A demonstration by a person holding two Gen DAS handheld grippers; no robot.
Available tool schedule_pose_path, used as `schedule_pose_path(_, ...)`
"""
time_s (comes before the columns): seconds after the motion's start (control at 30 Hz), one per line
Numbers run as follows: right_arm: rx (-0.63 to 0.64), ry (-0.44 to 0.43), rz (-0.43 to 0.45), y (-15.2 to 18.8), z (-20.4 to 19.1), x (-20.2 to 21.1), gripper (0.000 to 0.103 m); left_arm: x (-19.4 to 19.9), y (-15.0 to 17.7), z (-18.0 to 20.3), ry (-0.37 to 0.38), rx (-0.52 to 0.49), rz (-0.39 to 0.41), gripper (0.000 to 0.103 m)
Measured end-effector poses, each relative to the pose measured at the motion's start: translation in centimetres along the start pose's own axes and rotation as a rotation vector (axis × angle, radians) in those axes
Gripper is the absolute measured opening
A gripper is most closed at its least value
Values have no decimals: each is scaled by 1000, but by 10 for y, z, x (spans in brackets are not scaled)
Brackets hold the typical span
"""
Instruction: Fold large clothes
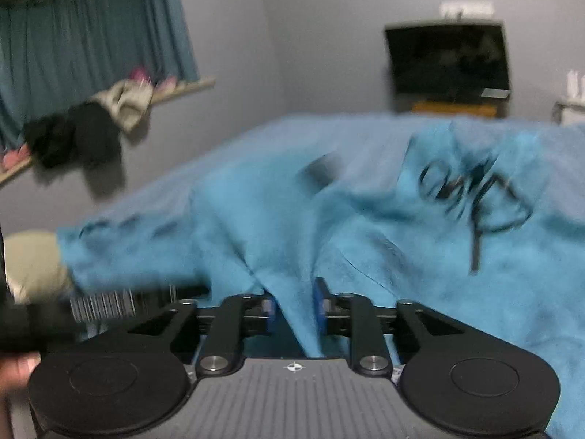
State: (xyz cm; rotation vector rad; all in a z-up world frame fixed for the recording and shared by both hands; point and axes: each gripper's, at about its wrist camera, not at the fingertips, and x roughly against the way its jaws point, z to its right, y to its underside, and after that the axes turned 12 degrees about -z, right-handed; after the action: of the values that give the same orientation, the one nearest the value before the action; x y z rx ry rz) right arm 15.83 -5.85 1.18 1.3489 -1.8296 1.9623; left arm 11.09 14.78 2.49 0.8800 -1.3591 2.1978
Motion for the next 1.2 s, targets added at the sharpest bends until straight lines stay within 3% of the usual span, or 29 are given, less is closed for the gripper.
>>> schedule_pose_path(0.07, -19, -16, -33, 8, 6, 8, 48, -3, -2, -3, 8, 11, -10, 103)
schedule_pose_path(0.2, -82, -6, -25, 19, 37, 39, 57, -10, -3, -3, 37, 0, -49, 102)
schedule_pose_path(0.3, -93, 88, -14, 27, 68, 68, 62, -14, 1, 2, 75, -17, -80, 97)
schedule_pose_path(0.4, -104, 285, -7, 40, 111, 95, 62, -31, 7, 4, 95, -24, -190, 82)
schedule_pose_path(0.5, -169, 463, 1, 56, 157, 119, 62, -49, 11, -1, 115, 6, -303, 49)
schedule_pose_path(0.57, -259, 529, 20, 67, 188, 134, 62, -55, 14, -3, 99, 24, -336, 30)
schedule_pose_path(0.67, -426, 542, 46, 85, 237, 145, 62, -55, 15, -1, 89, 13, -325, 17)
schedule_pose_path(0.83, -532, 445, 37, 106, 281, 126, 62, -56, 17, 7, 14, -43, -311, 11)
schedule_pose_path(1.0, -531, 619, -70, 122, 301, 94, 59, -58, 16, 8, -28, -48, -310, 11)
schedule_pose_path(1.1, -616, 584, -29, 127, 313, 96, 59, -59, 18, 9, -39, -55, -312, 11)
schedule_pose_path(1.2, -592, 609, 8, 122, 302, 103, 60, -59, 17, 10, -40, -61, -309, 11)
